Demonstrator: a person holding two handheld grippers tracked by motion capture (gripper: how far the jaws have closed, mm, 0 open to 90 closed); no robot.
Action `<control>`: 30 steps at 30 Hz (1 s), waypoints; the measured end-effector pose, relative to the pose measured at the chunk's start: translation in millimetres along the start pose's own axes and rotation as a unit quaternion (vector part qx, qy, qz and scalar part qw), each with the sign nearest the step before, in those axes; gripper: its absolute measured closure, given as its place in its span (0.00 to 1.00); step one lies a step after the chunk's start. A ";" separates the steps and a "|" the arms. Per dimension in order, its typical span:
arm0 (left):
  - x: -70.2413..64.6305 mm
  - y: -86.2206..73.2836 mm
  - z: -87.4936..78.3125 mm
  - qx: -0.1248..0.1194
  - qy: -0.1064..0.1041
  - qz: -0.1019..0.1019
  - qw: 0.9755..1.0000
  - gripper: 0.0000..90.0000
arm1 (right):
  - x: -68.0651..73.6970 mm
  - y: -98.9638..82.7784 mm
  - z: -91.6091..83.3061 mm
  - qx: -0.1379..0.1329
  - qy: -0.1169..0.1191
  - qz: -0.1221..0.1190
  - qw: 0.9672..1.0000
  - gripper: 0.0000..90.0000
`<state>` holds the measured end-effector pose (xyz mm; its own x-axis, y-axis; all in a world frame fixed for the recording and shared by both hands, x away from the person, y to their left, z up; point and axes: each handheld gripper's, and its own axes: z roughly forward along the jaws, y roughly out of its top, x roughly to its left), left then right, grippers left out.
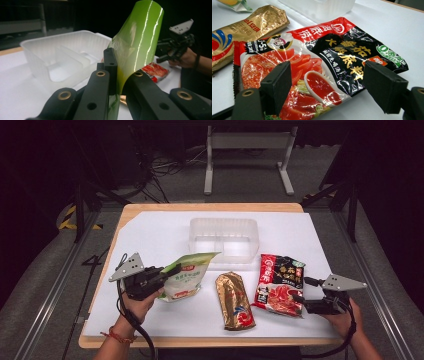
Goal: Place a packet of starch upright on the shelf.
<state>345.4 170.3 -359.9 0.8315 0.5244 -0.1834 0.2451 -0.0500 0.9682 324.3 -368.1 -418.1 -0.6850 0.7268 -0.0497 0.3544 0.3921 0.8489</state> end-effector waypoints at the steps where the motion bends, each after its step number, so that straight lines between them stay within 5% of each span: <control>1: 0.4 1.4 -0.3 -0.004 0.002 0.000 1.000 1.00 | -0.1 0.0 0.0 0.000 0.000 0.001 1.000 0.26; 14: 0.8 20.1 9.3 -0.031 0.025 -0.009 0.999 1.00 | -0.1 -0.7 0.3 0.001 -0.002 0.003 1.000 0.27; 30: 12.2 52.9 43.5 -0.056 0.060 -0.019 0.996 1.00 | -0.8 -2.4 -0.6 0.002 -0.001 0.006 1.000 0.27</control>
<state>390.2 137.0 -318.3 0.7553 0.6222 -0.2058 0.2136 0.0632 0.9749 323.7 -369.9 -419.8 -0.6789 0.7331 -0.0411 0.3656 0.3861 0.8469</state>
